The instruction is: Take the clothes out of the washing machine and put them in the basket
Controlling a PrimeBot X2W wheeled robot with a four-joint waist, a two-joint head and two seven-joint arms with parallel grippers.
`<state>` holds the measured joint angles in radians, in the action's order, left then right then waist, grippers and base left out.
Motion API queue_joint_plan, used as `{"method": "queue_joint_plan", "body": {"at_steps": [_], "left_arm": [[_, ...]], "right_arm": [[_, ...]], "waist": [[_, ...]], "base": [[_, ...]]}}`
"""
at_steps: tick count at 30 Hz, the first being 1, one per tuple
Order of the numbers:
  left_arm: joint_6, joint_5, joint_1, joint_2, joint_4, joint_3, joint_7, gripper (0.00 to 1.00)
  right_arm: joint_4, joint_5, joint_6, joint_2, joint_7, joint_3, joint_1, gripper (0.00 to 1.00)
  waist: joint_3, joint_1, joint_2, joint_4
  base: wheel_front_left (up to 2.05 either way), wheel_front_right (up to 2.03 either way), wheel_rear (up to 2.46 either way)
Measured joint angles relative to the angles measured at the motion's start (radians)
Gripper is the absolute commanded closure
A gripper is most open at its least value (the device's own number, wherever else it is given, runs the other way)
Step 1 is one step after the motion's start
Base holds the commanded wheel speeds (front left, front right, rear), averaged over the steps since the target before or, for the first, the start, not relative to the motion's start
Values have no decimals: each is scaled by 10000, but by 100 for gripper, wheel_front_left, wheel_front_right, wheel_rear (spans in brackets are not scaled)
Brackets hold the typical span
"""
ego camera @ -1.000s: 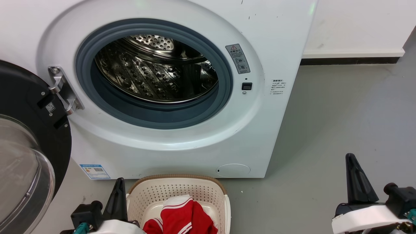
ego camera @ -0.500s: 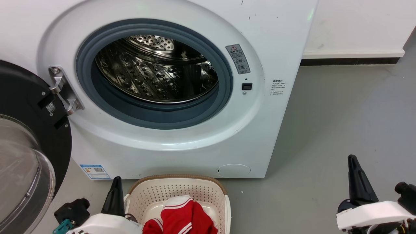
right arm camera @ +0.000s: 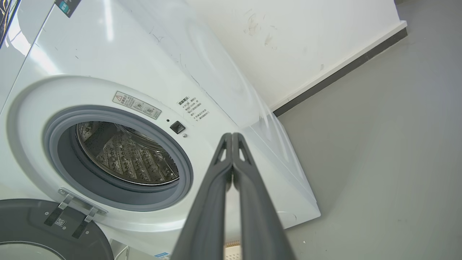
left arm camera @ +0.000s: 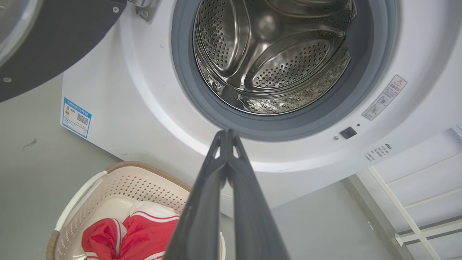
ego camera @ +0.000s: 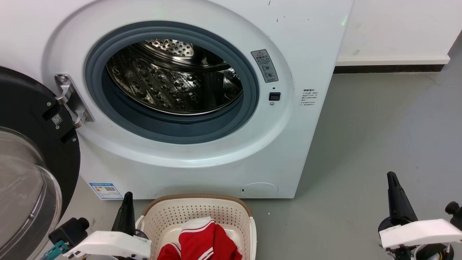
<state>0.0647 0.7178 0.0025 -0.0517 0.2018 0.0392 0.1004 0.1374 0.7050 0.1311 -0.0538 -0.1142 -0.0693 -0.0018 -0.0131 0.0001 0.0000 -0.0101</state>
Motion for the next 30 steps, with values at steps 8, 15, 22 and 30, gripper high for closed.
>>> {"method": "queue_joint_plan", "body": {"at_steps": [8, 15, 22, 30], "left_arm": [[71, 1110, -125, 2, 54, 79, -261, 100], [151, 2263, -290, 6, 115, 190, -537, 100], [234, 3099, -342, 6, 159, 268, -725, 100], [301, 3981, -486, 8, 199, 328, -963, 100]], "right_arm": [[136, 1147, 0, -15, 272, -33, -180, 100], [278, 2330, -2, -23, 539, -67, -241, 100], [360, 3183, -2, -27, 727, -96, -384, 100], [491, 4082, -2, -29, 978, -132, -429, 100]], "waist": [[9, -1, 0, 9], [19, 0, 0, 19], [27, 0, 0, 27], [35, 0, 0, 36]], "base": [[0, 0, 0], [0, 0, 0], [0, 0, 0], [0, 0, 0]]}}
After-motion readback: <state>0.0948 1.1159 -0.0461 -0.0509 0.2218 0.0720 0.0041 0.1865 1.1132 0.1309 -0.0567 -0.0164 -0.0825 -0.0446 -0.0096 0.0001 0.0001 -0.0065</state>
